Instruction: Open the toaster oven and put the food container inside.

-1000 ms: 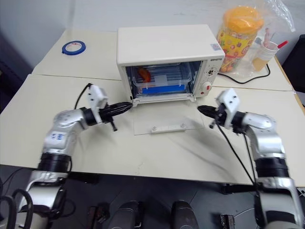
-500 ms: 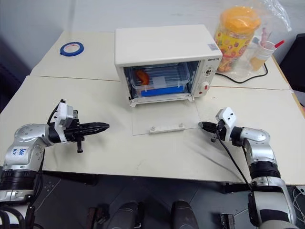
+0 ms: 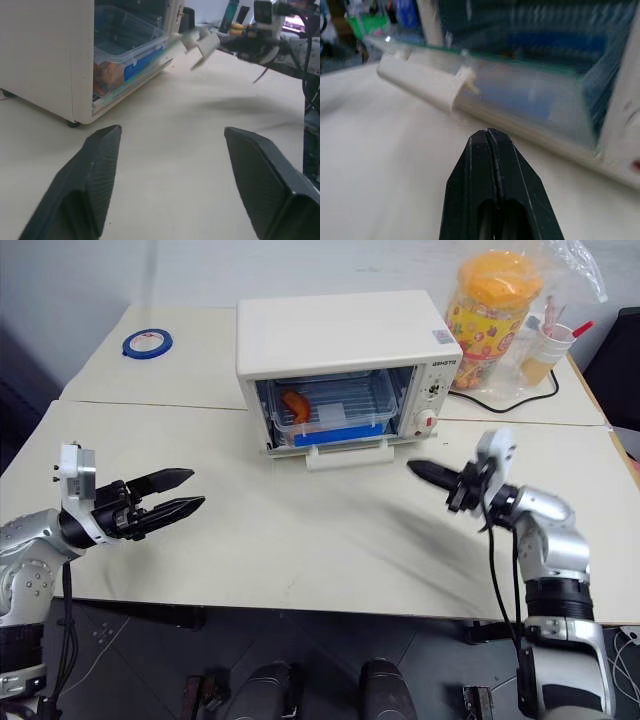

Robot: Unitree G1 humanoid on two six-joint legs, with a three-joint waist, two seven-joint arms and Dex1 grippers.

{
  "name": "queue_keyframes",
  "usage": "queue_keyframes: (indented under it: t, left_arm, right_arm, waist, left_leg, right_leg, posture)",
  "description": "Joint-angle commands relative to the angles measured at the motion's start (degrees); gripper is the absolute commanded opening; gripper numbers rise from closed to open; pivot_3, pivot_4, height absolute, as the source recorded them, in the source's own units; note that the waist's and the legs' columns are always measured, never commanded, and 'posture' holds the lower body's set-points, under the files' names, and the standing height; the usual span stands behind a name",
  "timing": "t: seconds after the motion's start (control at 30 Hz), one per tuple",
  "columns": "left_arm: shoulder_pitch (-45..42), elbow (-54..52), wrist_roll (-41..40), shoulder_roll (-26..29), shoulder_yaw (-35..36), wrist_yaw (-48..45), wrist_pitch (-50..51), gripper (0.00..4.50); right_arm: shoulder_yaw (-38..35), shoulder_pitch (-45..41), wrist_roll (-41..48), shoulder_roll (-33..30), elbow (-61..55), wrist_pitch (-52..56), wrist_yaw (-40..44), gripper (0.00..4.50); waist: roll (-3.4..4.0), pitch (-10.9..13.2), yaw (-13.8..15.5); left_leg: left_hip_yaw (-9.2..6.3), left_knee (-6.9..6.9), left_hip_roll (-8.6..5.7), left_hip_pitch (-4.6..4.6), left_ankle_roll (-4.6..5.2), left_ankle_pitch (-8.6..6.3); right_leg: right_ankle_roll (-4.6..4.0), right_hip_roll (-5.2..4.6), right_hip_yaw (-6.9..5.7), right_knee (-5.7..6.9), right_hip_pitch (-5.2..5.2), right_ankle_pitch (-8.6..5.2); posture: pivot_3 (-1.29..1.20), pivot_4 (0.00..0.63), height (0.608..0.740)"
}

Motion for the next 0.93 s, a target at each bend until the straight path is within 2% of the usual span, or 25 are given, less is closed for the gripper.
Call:
queue_keyframes:
  t: [0.03, 0.27, 0.3, 0.4, 0.53, 0.6, 0.67, 0.77, 0.9, 0.93]
  left_arm:
    - [-1.9, -1.8, -0.3, -0.9, -0.8, 1.5, -0.7, 4.47]
    - [-1.9, -1.0, 1.5, -1.5, -2.7, 1.9, -2.5, 4.47]
    - [-1.6, -0.5, 2.8, -1.6, -3.1, 1.9, -3.9, 4.47]
    - [0.0, 1.0, 6.2, -0.8, -3.6, 0.7, -8.7, 4.50]
    - [1.9, 2.4, 7.9, -1.8, -2.2, -1.7, -17.3, 4.50]
    - [5.0, 1.5, 11.1, -1.7, -1.3, 0.7, -20.8, 4.50]
    - [9.5, -0.3, 13.0, -1.2, -0.7, 0.8, -23.3, 4.50]
    - [13.3, -0.2, 15.0, -0.6, -0.2, 1.0, -25.8, 4.50]
    - [13.9, 4.3, 15.6, -0.7, 0.2, 0.5, -28.9, 4.50]
    - [14.2, 4.1, 15.4, -0.6, -0.3, -0.2, -29.1, 4.50]
  right_arm:
    - [-1.2, -5.1, 1.0, 2.1, 2.6, -0.4, -2.5, 0.00]
    - [-0.4, -4.3, -0.9, 0.2, 3.2, 0.7, -1.6, 0.00]
    - [-0.7, -1.7, -0.9, -1.4, 0.5, 1.6, -1.2, 0.00]
    - [-1.9, 9.1, -0.8, -5.8, -10.1, 2.1, 1.1, 0.41]
    - [-2.6, 21.3, -2.1, -7.9, -20.5, -4.0, 3.4, 1.51]
    - [-3.5, 30.6, -4.1, -8.9, -24.7, -10.6, 7.4, 2.03]
    - [-5.8, 36.7, -3.3, -7.9, -27.1, -12.9, 7.1, 2.61]
    - [-5.4, 41.5, -3.7, -8.3, -28.3, -15.5, 8.4, 3.32]
    - [-3.7, 42.1, -3.9, -7.5, -27.0, -17.7, 8.6, 4.43]
    - [-3.6, 41.3, -3.5, -7.2, -26.4, -17.3, 7.9, 4.47]
  waist:
    - [-0.01, 0.0, 0.0]
    - [-0.02, 0.0, 0.2]
    - [-0.02, 0.0, 0.2]
    - [-0.02, 0.0, 0.9]
    - [0.00, 0.0, 1.3]
    - [0.01, 0.0, 1.3]
    - [0.05, 0.0, 1.3]
    - [0.04, 0.0, 1.4]
    - [0.05, 0.0, 1.5]
    - [0.05, 0.0, 1.5]
  left_leg:
    - [0.00, -0.01, 0.00, 0.01, 0.00, 0.00]
    - [-0.01, -0.05, -0.12, -0.09, 0.03, -0.02]
    - [-0.01, -0.07, -0.12, -0.09, 0.03, -0.02]
    - [-0.07, -0.09, -0.11, -0.11, 0.03, -0.02]
    - [0.10, -0.11, -0.07, -0.08, 0.05, -0.03]
    - [0.22, -0.06, -0.05, -0.03, 0.05, -0.02]
    - [0.21, -0.13, -0.04, 0.16, 0.05, -0.03]
    - [0.23, -0.16, -0.03, 0.18, 0.06, -0.04]
    - [0.19, -0.02, -0.02, 0.24, 0.07, -0.03]
    - [0.18, -0.02, -0.02, 0.26, 0.07, -0.03]
  right_leg:
    - [0.00, 0.01, 0.00, 0.00, 0.00, 0.00]
    - [0.00, 0.04, -0.03, -0.02, -0.03, 0.00]
    - [0.00, 0.04, -0.04, -0.02, -0.03, 0.00]
    - [0.00, 0.04, -0.07, -0.04, -0.03, 0.00]
    - [0.00, 0.06, -0.04, -0.13, -0.04, 0.00]
    - [0.00, 0.07, 0.05, -0.08, -0.03, 0.00]
    - [0.00, 0.06, 0.06, -0.11, 0.12, 0.00]
    - [0.00, 0.03, 0.12, -0.16, 0.15, 0.00]
    - [-0.01, 0.00, 0.14, -0.23, 0.18, 0.01]
    - [-0.01, -0.02, 0.14, -0.23, 0.21, 0.01]
  posture:
    - [0.00, 0.150, 0.740]
    - [0.00, 0.150, 0.740]
    - [0.00, 0.150, 0.740]
    - [0.00, 0.150, 0.740]
    - [0.00, 0.150, 0.740]
    - [0.00, 0.150, 0.740]
    - [0.00, 0.150, 0.740]
    - [0.00, 0.150, 0.740]
    - [0.00, 0.150, 0.740]
    - [0.00, 0.150, 0.740]
